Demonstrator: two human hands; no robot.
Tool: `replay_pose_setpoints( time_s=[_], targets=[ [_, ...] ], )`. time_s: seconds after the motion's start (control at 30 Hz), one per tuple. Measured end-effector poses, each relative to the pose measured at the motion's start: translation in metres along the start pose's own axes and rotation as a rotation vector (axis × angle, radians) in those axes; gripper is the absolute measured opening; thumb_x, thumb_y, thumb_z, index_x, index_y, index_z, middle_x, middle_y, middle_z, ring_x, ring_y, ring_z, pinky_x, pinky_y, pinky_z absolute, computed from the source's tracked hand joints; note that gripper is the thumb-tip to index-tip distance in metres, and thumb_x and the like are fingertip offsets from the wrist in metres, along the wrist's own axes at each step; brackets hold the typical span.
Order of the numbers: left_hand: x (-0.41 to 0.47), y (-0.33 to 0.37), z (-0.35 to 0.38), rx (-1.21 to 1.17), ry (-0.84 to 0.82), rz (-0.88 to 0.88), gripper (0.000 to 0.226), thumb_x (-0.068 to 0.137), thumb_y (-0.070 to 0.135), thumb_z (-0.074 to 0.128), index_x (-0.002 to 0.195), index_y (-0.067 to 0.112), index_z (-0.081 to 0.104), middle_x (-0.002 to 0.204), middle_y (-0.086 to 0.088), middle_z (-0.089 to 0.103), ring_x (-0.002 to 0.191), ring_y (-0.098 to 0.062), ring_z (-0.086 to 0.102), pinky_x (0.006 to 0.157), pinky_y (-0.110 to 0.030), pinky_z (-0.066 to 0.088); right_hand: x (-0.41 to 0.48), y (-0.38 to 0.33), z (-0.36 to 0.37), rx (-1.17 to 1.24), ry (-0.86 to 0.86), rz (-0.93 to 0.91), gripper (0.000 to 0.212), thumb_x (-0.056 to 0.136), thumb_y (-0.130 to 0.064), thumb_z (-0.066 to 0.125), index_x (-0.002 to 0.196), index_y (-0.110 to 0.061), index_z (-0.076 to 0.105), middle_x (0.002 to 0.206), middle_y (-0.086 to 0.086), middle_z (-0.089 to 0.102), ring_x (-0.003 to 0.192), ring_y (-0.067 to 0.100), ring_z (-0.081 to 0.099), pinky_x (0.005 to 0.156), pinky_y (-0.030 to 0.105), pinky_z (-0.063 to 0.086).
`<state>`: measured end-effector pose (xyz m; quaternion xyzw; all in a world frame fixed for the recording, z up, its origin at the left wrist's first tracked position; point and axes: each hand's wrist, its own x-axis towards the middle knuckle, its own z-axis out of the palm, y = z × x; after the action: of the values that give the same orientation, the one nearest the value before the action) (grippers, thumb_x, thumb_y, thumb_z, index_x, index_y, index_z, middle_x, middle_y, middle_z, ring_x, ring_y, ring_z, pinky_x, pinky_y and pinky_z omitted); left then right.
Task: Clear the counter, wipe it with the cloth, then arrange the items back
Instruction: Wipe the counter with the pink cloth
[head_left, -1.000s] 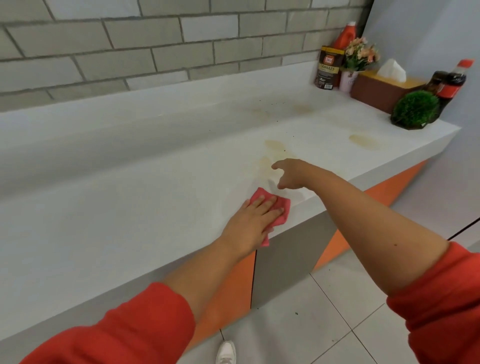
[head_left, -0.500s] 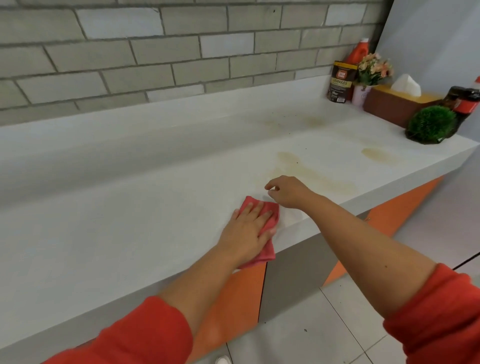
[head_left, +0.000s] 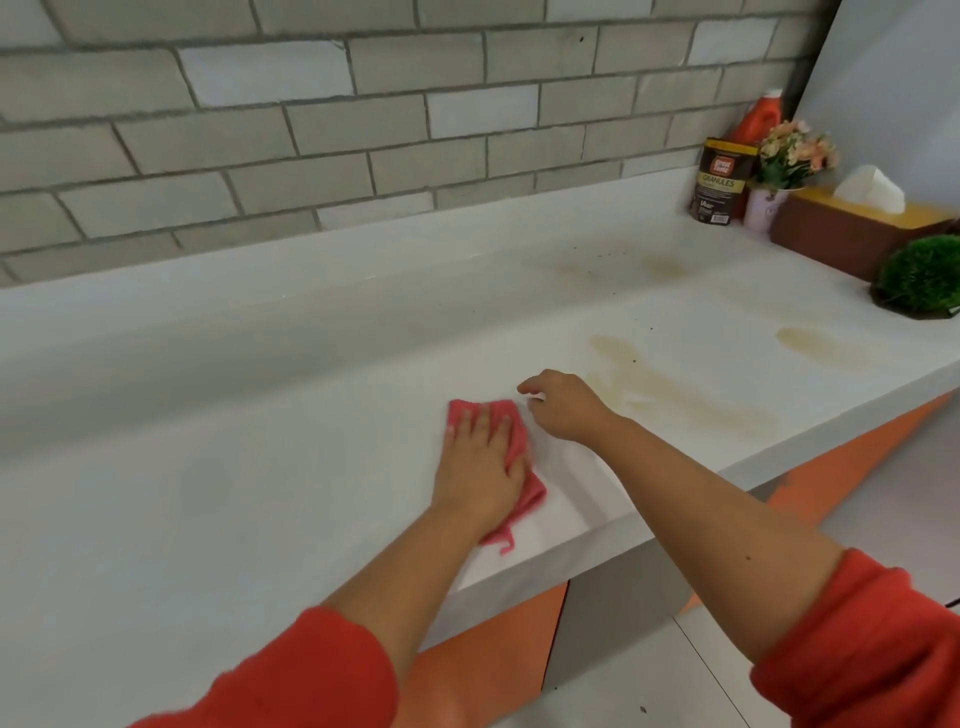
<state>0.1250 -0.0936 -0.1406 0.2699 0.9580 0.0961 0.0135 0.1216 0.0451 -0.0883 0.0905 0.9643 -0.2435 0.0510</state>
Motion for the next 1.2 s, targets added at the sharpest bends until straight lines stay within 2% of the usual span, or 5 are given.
replay_pose_setpoints(
  time_s=[0.2, 0.33, 0.43, 0.9, 1.2],
  targets=[
    [0.016, -0.053, -0.008, 0.003, 0.015, 0.028, 0.054, 0.100, 0.041, 0.021, 0.150, 0.023, 0.014, 0.159, 0.001, 0.009, 0.147, -0.017, 0.002, 0.117, -0.040, -0.002, 0.038, -0.005, -0.004, -0.084, -0.054, 0.025, 0.041, 0.097, -0.009, 0.034, 0.135, -0.007, 0.047, 0.144, 0.009, 0.041, 0.132, 0.027, 0.039, 0.106, 0.032, 0.034],
    [0.067, -0.090, -0.013, 0.034, 0.034, -0.183, 0.055, 0.100, 0.038, 0.022, 0.150, 0.016, 0.016, 0.157, -0.006, 0.014, 0.146, -0.022, 0.008, 0.118, -0.042, 0.004, 0.060, 0.000, 0.002, -0.141, -0.122, 0.091, 0.033, 0.095, -0.010, 0.034, 0.066, -0.024, 0.038, 0.127, 0.013, 0.047, 0.106, 0.027, 0.048, 0.085, 0.031, 0.039],
    [0.103, -0.094, -0.014, 0.033, 0.037, -0.338, 0.057, 0.100, 0.038, 0.018, 0.149, 0.009, 0.015, 0.157, -0.012, 0.013, 0.145, -0.029, 0.009, 0.119, -0.041, 0.002, 0.070, 0.001, 0.001, -0.144, -0.144, 0.091, 0.036, 0.091, -0.005, 0.036, 0.060, -0.020, 0.027, 0.107, 0.010, 0.040, 0.088, 0.024, 0.042, 0.064, 0.025, 0.034],
    [0.104, -0.069, -0.012, -0.071, -0.077, 0.300, 0.051, 0.100, 0.039, 0.029, 0.148, 0.025, 0.022, 0.158, 0.005, 0.012, 0.146, -0.013, 0.004, 0.117, -0.036, 0.001, 0.116, 0.009, -0.026, -0.191, 0.050, 0.051, 0.042, 0.092, -0.004, 0.038, 0.129, -0.015, 0.055, 0.138, 0.005, 0.046, 0.128, 0.023, 0.042, 0.104, 0.031, 0.035],
    [0.094, -0.118, -0.021, -0.061, -0.105, 0.170, 0.054, 0.099, 0.043, 0.028, 0.149, 0.021, 0.020, 0.158, 0.001, 0.010, 0.147, -0.017, 0.003, 0.117, -0.039, 0.003, 0.118, 0.017, -0.009, -0.284, -0.068, 0.091, 0.041, 0.092, -0.006, 0.036, 0.132, -0.008, 0.047, 0.132, 0.015, 0.040, 0.119, 0.034, 0.047, 0.097, 0.038, 0.041]
  ],
)
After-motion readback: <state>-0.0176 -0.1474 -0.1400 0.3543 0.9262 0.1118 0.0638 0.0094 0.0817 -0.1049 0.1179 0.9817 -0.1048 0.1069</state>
